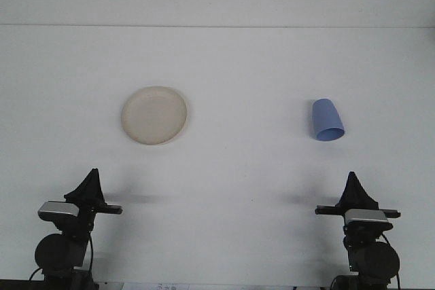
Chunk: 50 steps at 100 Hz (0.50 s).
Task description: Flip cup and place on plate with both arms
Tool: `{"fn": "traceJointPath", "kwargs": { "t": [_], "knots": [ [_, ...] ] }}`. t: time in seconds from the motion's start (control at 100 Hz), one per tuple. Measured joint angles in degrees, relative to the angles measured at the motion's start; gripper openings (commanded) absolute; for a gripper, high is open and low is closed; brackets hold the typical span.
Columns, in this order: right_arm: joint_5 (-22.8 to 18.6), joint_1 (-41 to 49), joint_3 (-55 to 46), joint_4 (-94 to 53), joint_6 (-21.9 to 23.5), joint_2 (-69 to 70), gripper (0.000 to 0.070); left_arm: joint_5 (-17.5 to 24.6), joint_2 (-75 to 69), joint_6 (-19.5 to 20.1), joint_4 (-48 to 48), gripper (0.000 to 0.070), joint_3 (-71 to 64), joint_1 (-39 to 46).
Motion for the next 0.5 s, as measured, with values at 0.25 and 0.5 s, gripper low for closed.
{"fn": "traceJointPath", "kwargs": {
  "t": [0.25,0.5],
  "knots": [
    [0.0,0.0,0.0,1.84,0.04,0.0,0.0,0.0,0.0,0.0,0.0,0.0015,0.0,0.0],
    [-0.02,0.0,8.09,-6.1,2.67,2.62,0.0,0.0,0.0,0.0,-0.02,0.0015,0.0,0.0]
  ]
}}
